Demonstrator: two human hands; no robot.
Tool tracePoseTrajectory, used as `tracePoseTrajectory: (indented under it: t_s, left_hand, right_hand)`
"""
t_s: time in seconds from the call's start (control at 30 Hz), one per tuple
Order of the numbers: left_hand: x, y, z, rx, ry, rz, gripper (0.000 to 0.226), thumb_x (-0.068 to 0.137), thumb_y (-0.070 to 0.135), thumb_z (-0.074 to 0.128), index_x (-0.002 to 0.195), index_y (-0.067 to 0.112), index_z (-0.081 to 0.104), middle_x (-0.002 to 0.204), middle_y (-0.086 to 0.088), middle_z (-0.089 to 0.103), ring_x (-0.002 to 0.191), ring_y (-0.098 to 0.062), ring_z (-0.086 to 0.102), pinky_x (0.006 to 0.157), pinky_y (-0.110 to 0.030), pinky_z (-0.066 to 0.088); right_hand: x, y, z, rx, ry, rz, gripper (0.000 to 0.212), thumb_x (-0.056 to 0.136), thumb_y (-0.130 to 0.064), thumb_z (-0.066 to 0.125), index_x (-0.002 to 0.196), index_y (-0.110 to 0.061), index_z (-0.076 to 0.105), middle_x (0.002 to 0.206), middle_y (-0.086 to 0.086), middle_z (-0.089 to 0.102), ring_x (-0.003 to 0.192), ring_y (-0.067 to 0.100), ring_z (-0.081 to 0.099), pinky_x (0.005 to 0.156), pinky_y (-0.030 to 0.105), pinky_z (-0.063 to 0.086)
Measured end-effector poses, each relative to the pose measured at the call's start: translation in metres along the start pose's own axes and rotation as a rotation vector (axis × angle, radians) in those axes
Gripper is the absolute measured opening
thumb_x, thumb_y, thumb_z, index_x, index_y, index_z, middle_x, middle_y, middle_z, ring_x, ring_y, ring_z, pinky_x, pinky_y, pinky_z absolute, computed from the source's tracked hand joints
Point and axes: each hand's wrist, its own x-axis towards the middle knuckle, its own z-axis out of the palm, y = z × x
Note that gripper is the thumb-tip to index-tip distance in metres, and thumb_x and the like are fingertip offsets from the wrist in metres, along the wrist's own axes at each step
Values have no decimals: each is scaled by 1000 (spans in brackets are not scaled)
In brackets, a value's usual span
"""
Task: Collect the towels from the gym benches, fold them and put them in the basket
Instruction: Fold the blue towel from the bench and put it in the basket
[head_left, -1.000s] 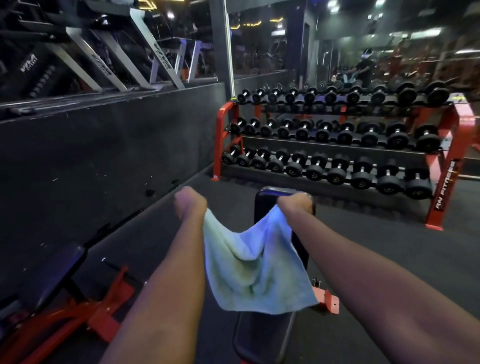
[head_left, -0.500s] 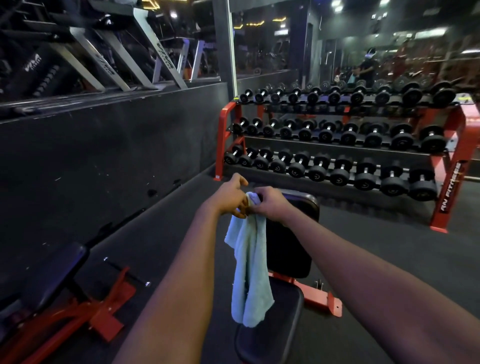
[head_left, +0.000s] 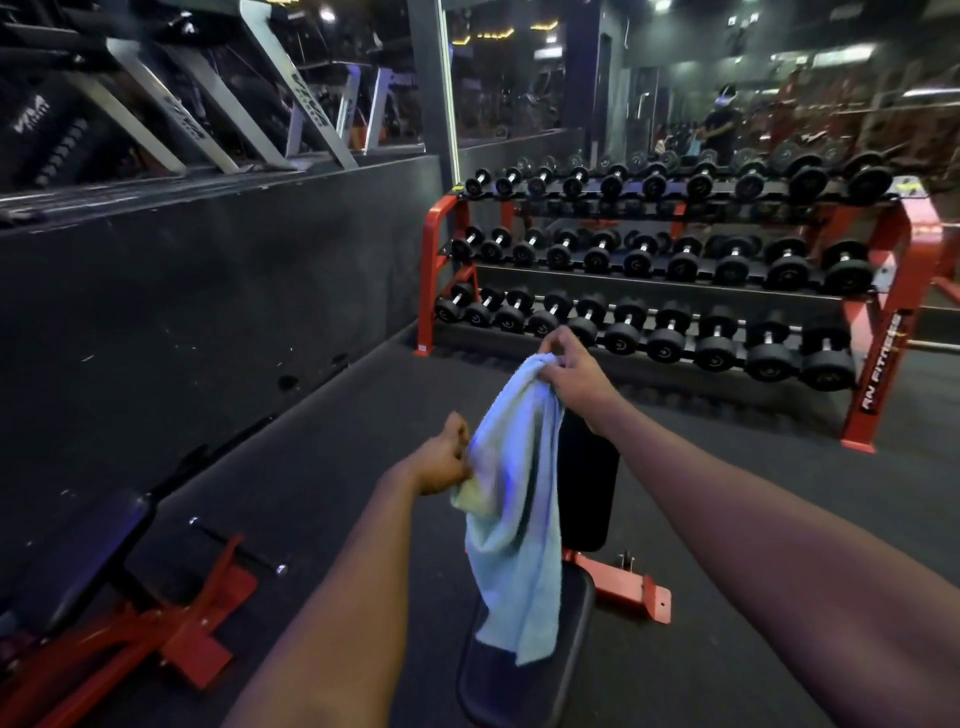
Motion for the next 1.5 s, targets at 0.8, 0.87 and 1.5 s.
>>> tracePoseTrajectory:
  t_s: [0.8,0.87,1.5]
  left_hand:
    - [9,30,-47,21,-179,90,23,80,28,78,101,31,71,89,-8,66,77,-13,56,73,-30,45]
    - [7,29,-48,90,-125,57,17,83,27,76,100,26,72,84,-3,67,73,-10,57,70,-26,46]
    - [33,10,-48,399,682,35,10,88,11,60,93,11,69,88,-6,61,86,-26,58,71,-42,52]
  right_hand:
    - [10,56,-35,-299,402,230,10,76,-13,59,66,-12,56,61,4,56,56,19,50,55,23,35]
    - [10,56,-35,-307,375,215,14,75,-10,59,62,-13,54,61,6,57,56,20,49,54,23,35]
    - [18,53,-35,-398,258,117,24,75,-11,60,73,-31,73,71,-6,71,69,13,65,66,24,50]
